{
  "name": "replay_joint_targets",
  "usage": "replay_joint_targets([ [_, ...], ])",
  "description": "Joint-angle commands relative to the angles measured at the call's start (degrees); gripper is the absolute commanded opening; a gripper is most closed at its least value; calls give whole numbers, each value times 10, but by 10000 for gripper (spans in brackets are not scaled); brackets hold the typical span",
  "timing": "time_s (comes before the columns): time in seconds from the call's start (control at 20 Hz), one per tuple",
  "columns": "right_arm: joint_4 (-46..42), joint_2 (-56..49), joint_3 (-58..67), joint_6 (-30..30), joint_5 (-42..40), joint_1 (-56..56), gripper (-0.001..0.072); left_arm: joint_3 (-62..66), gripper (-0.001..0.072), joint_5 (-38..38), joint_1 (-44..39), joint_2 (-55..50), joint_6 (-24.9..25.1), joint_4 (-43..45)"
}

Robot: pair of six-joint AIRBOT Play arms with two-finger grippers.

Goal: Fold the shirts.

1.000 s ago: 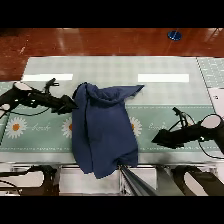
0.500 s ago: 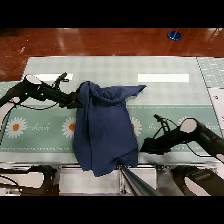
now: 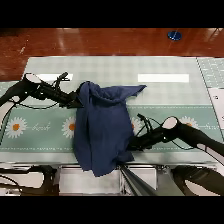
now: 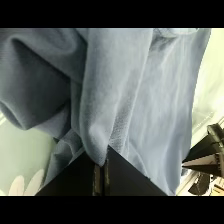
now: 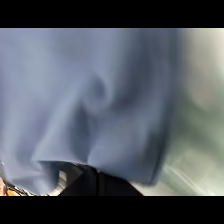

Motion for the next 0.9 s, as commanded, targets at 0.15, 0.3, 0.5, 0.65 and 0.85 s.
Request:
replay_joint_targets([
  [0.15, -102, 4, 107, -19, 31, -146, 23, 0, 22, -18, 65, 50, -5, 5],
  [0.3, -155, 4, 209, 4, 30, -281, 23, -12, 22, -4, 86, 117, -4, -13],
  [0.5, -155, -17, 360, 11, 31, -379, 23, -115, 22, 46, 52, 234, -18, -14],
  [0.65, -151, -72, 439, 21, 28, -378, 23, -236, 22, 88, -34, 297, -44, -40],
  [0.85, -129, -162, 476, 37, -4, -348, 23, -321, 22, 176, -191, 295, -44, -95],
])
